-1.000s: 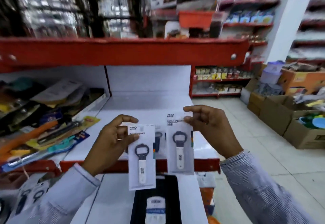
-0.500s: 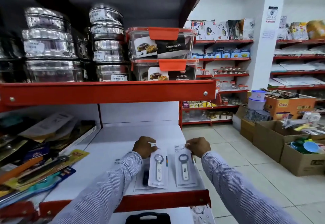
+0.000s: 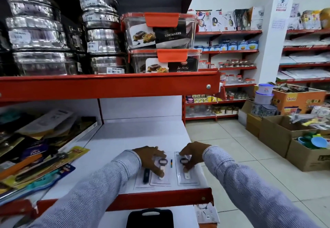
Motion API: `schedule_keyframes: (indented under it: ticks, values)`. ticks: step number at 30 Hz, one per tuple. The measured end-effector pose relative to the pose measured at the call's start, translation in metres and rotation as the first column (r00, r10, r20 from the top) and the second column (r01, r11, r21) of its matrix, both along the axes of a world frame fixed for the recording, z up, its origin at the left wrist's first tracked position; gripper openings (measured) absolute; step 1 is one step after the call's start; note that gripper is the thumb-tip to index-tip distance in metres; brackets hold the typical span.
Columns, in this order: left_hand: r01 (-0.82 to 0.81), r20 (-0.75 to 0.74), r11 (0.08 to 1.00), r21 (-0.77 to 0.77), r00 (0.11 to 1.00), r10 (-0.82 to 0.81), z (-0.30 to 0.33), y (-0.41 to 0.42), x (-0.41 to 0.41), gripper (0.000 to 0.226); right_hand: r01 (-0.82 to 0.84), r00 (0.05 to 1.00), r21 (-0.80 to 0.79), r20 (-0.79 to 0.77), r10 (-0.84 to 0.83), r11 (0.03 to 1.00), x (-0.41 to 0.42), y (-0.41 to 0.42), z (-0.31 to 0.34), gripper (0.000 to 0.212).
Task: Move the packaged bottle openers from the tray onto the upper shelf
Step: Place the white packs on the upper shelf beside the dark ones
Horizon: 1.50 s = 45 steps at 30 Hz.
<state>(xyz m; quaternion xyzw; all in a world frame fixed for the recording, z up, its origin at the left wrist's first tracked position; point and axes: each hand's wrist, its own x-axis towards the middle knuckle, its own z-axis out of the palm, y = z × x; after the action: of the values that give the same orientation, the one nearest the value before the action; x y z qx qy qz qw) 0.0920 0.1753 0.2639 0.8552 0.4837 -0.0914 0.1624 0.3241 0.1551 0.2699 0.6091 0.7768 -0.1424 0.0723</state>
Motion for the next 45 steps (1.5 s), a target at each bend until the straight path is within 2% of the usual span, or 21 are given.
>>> schedule_keyframes:
  ticks: [4, 11, 19, 24, 27, 29, 30, 31, 33, 37, 41, 45]
  values:
    - [-0.042, 0.086, 0.999, -0.002, 0.995, 0.042, -0.004, -0.016, -0.003, 0.088, -0.023, 1.0, -0.017, -0.012, 0.023, 1.0, 0.0, -0.006, -0.002, 0.077]
    - [-0.023, 0.135, 0.999, 0.025, 0.991, 0.019, -0.007, -0.036, -0.005, 0.083, -0.071, 0.997, -0.007, 0.012, 0.071, 0.997, -0.009, -0.017, -0.004, 0.079]
    - [-0.04, 0.13, 0.999, 0.024, 0.991, 0.036, -0.015, -0.035, -0.008, 0.09, -0.055, 0.998, -0.014, -0.013, 0.055, 0.998, -0.017, -0.031, 0.002, 0.075]
    - [-0.016, 0.137, 1.0, 0.015, 0.99, 0.014, -0.014, -0.034, -0.011, 0.09, -0.041, 0.999, -0.062, -0.008, 0.041, 0.997, -0.025, -0.035, 0.008, 0.085]
    - [-0.056, 0.142, 0.998, 0.024, 0.988, 0.052, -0.004, -0.022, -0.024, 0.103, -0.079, 0.995, -0.119, 0.058, 0.086, 0.99, -0.036, -0.037, 0.012, 0.087]
    - [-0.086, 0.049, 0.996, 0.021, 0.995, 0.085, 0.001, -0.011, -0.038, 0.123, -0.117, 0.98, -0.14, 0.145, 0.137, 0.983, -0.044, -0.038, 0.013, 0.085]
    - [-0.082, 0.001, 0.997, 0.004, 0.997, 0.082, -0.001, -0.005, -0.045, 0.124, -0.14, 0.968, -0.144, 0.19, 0.166, 0.98, -0.047, -0.039, 0.015, 0.083]
    - [-0.072, -0.035, 0.997, -0.016, 0.997, 0.071, -0.004, -0.003, -0.05, 0.119, -0.158, 0.956, -0.147, 0.224, 0.188, 0.976, -0.049, -0.041, 0.016, 0.082]
    - [-0.076, -0.008, 0.996, -0.043, 0.997, 0.076, -0.012, 0.0, -0.057, 0.11, -0.169, 0.947, -0.148, 0.249, 0.202, 0.974, -0.052, -0.043, 0.019, 0.082]
    - [-0.109, 0.035, 0.993, -0.04, 0.993, 0.11, -0.011, 0.003, -0.068, 0.13, -0.162, 0.945, -0.151, 0.26, 0.197, 0.975, -0.057, -0.044, 0.023, 0.082]
    - [-0.08, 0.024, 0.996, -0.024, 0.996, 0.081, -0.009, -0.001, -0.076, 0.128, -0.14, 0.953, -0.156, 0.246, 0.176, 0.978, -0.058, -0.044, 0.022, 0.082]
    - [-0.122, 0.068, 0.993, 0.005, 0.99, 0.121, -0.028, -0.001, -0.087, 0.118, -0.132, 0.959, -0.137, 0.234, 0.162, 0.982, -0.056, -0.043, 0.019, 0.082]
